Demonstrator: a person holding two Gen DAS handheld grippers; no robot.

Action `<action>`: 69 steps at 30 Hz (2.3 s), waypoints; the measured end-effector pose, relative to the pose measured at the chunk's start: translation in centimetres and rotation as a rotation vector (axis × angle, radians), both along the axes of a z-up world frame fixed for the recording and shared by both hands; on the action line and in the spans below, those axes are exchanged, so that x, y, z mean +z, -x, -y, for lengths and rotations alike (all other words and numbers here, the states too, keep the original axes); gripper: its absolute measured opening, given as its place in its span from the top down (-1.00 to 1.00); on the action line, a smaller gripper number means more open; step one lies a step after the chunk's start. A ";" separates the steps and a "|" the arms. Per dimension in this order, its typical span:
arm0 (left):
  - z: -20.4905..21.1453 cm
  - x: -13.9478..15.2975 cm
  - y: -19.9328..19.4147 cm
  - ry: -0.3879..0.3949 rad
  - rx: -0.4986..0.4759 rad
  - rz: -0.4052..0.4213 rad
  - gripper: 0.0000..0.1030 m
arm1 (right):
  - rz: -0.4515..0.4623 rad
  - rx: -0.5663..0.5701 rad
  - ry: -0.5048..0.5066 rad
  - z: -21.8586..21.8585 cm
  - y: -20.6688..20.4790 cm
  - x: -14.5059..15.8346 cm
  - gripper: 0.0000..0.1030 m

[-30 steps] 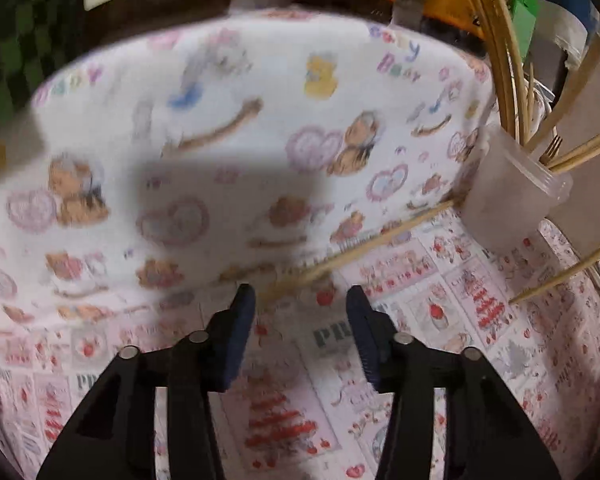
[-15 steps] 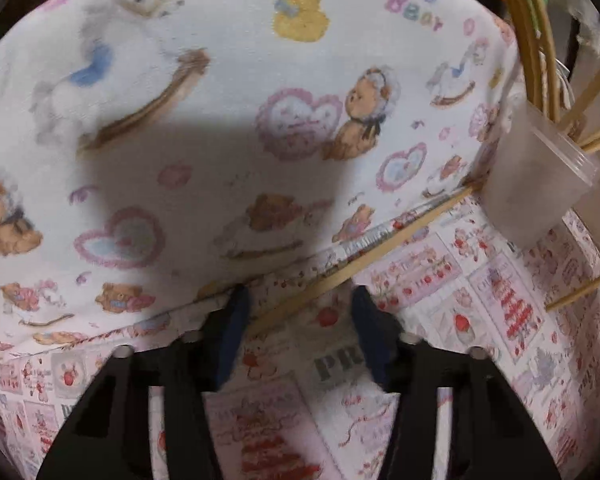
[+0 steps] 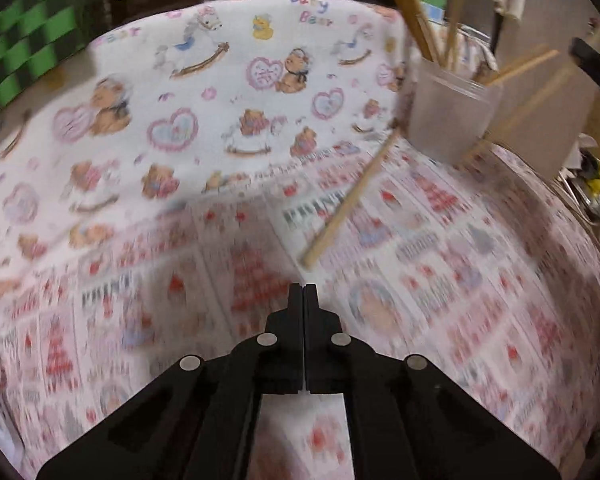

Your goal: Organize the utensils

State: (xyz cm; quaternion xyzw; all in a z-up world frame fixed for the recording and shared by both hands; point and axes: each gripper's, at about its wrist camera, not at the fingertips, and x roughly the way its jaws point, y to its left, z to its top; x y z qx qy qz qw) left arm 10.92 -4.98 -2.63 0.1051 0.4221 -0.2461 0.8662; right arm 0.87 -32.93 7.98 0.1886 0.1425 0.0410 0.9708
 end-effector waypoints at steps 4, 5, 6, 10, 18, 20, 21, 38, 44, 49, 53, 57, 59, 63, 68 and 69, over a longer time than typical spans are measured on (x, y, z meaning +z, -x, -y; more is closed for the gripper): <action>0.9 0.8 0.8 0.018 0.025 0.091 0.84 | 0.001 0.005 0.001 -0.1 0.0 0.0 0.85; 1.3 1.1 0.5 0.020 0.017 0.095 0.56 | 0.001 0.004 0.004 -0.1 -0.1 0.0 0.85; 1.7 0.9 0.2 0.020 0.016 0.101 0.46 | -0.001 0.002 0.011 -0.2 -0.1 -0.1 0.85; 3.6 0.3 -2.0 -0.007 0.016 0.096 0.36 | -0.021 0.001 0.013 -0.1 -0.7 -0.6 0.85; 7.0 -1.9 -4.5 -0.101 -0.042 0.094 0.01 | -0.049 0.011 -0.031 0.6 -1.2 -0.8 0.85; 7.3 -2.8 -4.8 -0.122 -0.057 0.049 0.03 | -0.044 0.014 -0.037 0.7 -1.1 -0.7 0.85; 7.1 -2.8 -4.7 -0.110 -0.057 0.055 0.09 | -0.042 0.012 -0.038 0.8 -1.0 -0.7 0.85; 1.0 2.1 7.1 0.011 -0.005 0.196 0.88 | -0.029 0.015 -0.076 1.4 -0.5 -0.3 0.85; -0.5 8.1 8.5 0.167 0.099 0.368 1.00 | -0.035 0.009 -0.076 1.5 -0.6 -0.4 0.85; -0.4 12.6 8.9 0.235 0.141 0.444 1.00 | -0.021 0.001 -0.078 1.8 -0.4 -0.1 0.85; 0.6 13.1 8.0 0.203 0.158 0.440 1.00 | -0.016 -0.002 -0.072 1.8 -0.3 -0.1 0.85; 1.8 9.7 7.2 0.132 0.136 0.343 1.00 | -0.015 0.007 -0.076 1.8 -0.2 0.1 0.85; 2.3 7.5 7.2 0.090 0.139 0.308 0.99 | -0.013 0.012 -0.074 1.7 -0.2 0.2 0.85; 3.1 4.4 6.9 0.082 0.133 0.239 0.57 | -0.015 0.017 -0.062 1.4 -0.2 0.1 0.85; 5.4 3.0 4.2 0.083 0.153 0.121 0.25 | -0.016 -0.001 -0.041 1.3 -0.3 -0.1 0.85; 6.0 2.9 3.5 0.093 0.155 0.095 0.23 | -0.016 -0.005 -0.039 1.4 -0.3 -0.1 0.85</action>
